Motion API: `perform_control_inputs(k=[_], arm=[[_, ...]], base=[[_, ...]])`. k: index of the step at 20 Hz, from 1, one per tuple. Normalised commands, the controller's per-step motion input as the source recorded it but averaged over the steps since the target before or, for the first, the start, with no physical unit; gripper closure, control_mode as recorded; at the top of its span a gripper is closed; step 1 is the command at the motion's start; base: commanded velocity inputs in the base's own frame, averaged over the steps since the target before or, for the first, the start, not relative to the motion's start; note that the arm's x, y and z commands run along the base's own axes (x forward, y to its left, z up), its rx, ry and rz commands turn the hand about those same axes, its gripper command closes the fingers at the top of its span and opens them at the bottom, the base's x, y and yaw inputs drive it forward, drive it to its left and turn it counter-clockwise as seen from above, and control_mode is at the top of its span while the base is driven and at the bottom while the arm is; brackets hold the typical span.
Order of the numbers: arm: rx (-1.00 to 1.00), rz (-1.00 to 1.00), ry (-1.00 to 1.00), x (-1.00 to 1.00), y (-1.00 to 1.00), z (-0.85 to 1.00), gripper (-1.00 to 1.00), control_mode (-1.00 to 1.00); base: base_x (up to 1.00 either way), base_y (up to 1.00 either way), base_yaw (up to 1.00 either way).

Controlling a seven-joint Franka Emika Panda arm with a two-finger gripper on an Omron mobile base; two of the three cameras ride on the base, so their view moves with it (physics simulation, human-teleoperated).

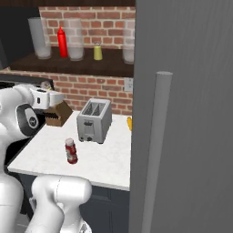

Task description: Put the shaker and condiment bottle from the counter next to their counterparts in the cabinet.

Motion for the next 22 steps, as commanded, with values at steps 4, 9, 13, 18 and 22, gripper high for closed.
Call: perform_control_inputs(k=[4, 9, 13, 18, 22], arm=[[0.00, 0.00, 0.00, 0.00, -0.62, 0.48, 1.00, -1.00], [0.00, 0.02, 0.00, 0.00, -0.55, 0.59, 1.00, -1.00], [0.06, 0.06, 0.00, 0.00, -0.57, 0.66, 1.00, -1.00], [0.11, 0.08, 0.06, 0.00, -0.55, 0.52, 1.00, -1.00], [0.00, 0.01, 0.02, 0.00, -0.05, 0.21, 1.00, -1.00]], base=[[0.00, 0.00, 0.00], [0.00, 0.00, 0.00], [0.00, 0.00, 0.00], [0.00, 0.00, 0.00], [0.00, 0.00, 0.00]])
